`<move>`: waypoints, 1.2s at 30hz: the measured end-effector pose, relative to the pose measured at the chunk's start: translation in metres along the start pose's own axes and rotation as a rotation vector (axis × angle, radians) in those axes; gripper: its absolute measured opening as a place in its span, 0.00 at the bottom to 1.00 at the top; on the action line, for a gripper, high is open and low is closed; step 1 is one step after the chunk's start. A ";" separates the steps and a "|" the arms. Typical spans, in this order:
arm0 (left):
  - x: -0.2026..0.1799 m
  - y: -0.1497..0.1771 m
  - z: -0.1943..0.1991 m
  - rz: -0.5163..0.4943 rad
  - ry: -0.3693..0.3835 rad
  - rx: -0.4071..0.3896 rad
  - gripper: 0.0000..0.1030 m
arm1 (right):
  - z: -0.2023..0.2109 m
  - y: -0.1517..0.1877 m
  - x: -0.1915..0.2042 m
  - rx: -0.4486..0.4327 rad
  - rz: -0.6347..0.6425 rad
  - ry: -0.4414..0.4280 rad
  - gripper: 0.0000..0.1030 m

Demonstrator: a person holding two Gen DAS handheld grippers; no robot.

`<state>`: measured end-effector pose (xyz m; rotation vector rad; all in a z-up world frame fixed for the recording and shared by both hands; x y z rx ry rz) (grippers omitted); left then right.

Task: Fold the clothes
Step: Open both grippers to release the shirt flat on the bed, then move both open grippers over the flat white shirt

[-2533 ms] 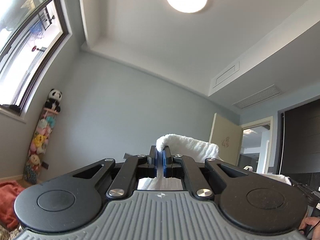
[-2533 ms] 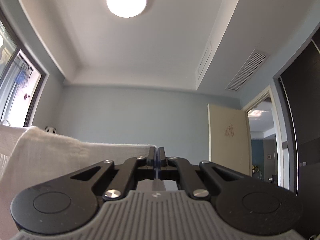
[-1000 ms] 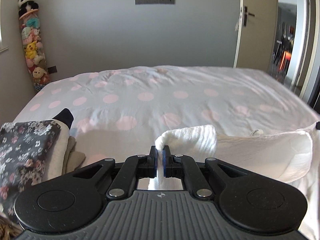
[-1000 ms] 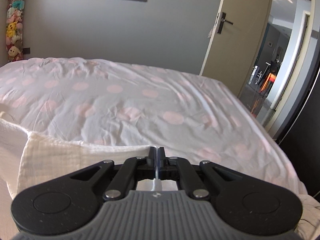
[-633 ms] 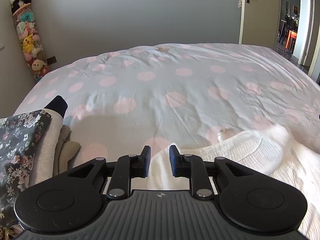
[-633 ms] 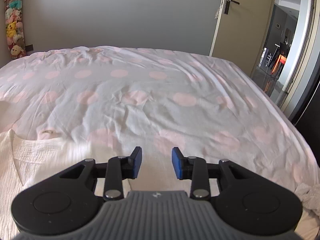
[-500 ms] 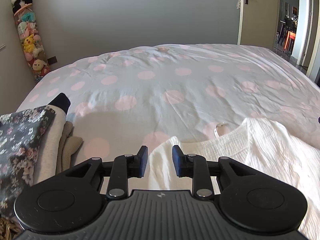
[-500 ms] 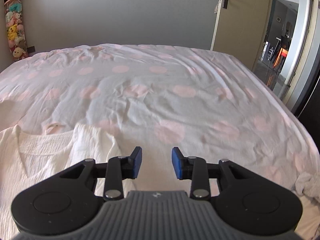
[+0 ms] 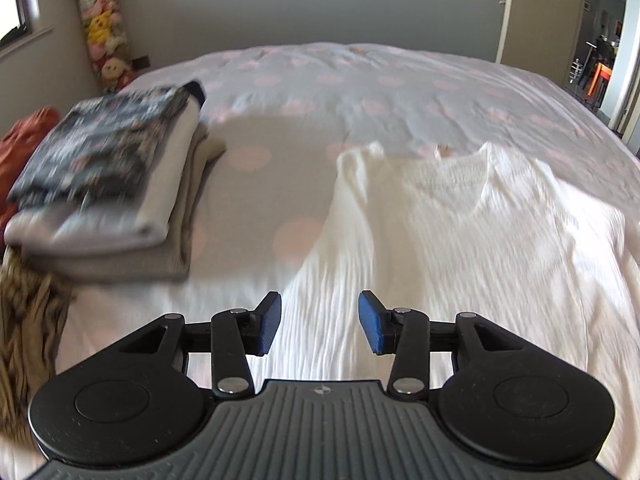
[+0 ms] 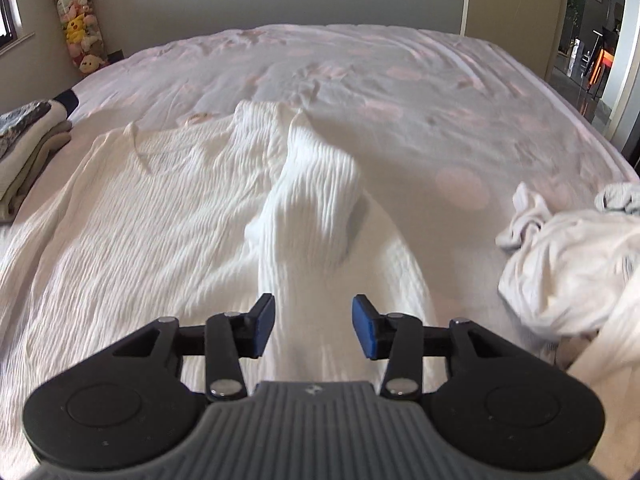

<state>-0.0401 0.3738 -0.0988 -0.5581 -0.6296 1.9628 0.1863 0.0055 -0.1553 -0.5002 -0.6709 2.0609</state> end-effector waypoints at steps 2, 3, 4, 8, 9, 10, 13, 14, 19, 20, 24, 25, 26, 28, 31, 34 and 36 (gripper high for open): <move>0.003 0.021 0.011 0.028 -0.006 0.008 0.40 | 0.005 0.021 0.005 0.029 0.015 -0.003 0.62; 0.004 0.031 0.016 0.043 -0.009 0.013 0.40 | 0.006 0.030 0.005 0.047 0.017 -0.007 0.64; 0.005 0.040 0.021 0.061 -0.008 0.015 0.40 | 0.007 0.037 0.005 0.068 0.017 -0.008 0.65; 0.010 0.068 0.033 0.123 -0.009 0.029 0.42 | 0.002 0.061 0.002 0.150 0.044 0.042 0.64; 0.011 0.075 0.036 0.136 -0.010 0.034 0.42 | 0.000 0.065 0.001 0.166 0.050 0.050 0.62; 0.013 0.081 0.038 0.145 -0.013 0.038 0.42 | -0.002 0.069 0.000 0.181 0.055 0.058 0.57; 0.017 0.092 0.044 0.168 -0.023 0.042 0.42 | 0.001 0.070 -0.006 0.189 0.027 0.044 0.22; 0.018 0.094 0.047 0.176 -0.021 0.039 0.42 | 0.003 0.070 -0.008 0.189 0.013 0.036 0.15; 0.023 0.100 0.054 0.200 -0.020 0.033 0.42 | 0.031 0.039 -0.026 0.120 -0.053 0.026 0.08; 0.023 0.101 0.053 0.209 -0.017 0.033 0.42 | 0.037 0.031 -0.031 0.103 -0.066 0.028 0.08; 0.023 0.106 0.049 0.237 0.000 0.039 0.42 | 0.056 -0.012 -0.060 0.024 -0.105 0.072 0.08; 0.022 0.107 0.048 0.235 0.001 0.044 0.42 | 0.059 -0.024 -0.068 0.008 -0.119 0.083 0.08; 0.021 0.108 0.047 0.230 -0.002 0.048 0.42 | 0.062 -0.036 -0.077 -0.008 -0.132 0.095 0.08; 0.021 0.109 0.045 0.222 -0.008 0.055 0.42 | 0.067 -0.061 -0.095 -0.037 -0.156 0.120 0.08; 0.023 0.108 0.043 0.226 -0.015 0.059 0.42 | 0.065 -0.097 -0.123 -0.064 -0.167 0.184 0.08; 0.025 0.108 0.040 0.230 -0.018 0.071 0.42 | 0.047 -0.123 -0.153 -0.050 -0.189 0.255 0.08; 0.026 0.108 0.037 0.233 -0.021 0.079 0.42 | 0.028 -0.136 -0.175 -0.035 -0.198 0.318 0.08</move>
Point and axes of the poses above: each gripper's, at about its wrist camera, not at the fingertips, and z roughly against the way its jaws point, x to its left, y to its underside, the point moved 5 cm from there along -z, roughly the way its jaws point, and after that the axes turned 11 degrees about y, right-handed, at the moved point
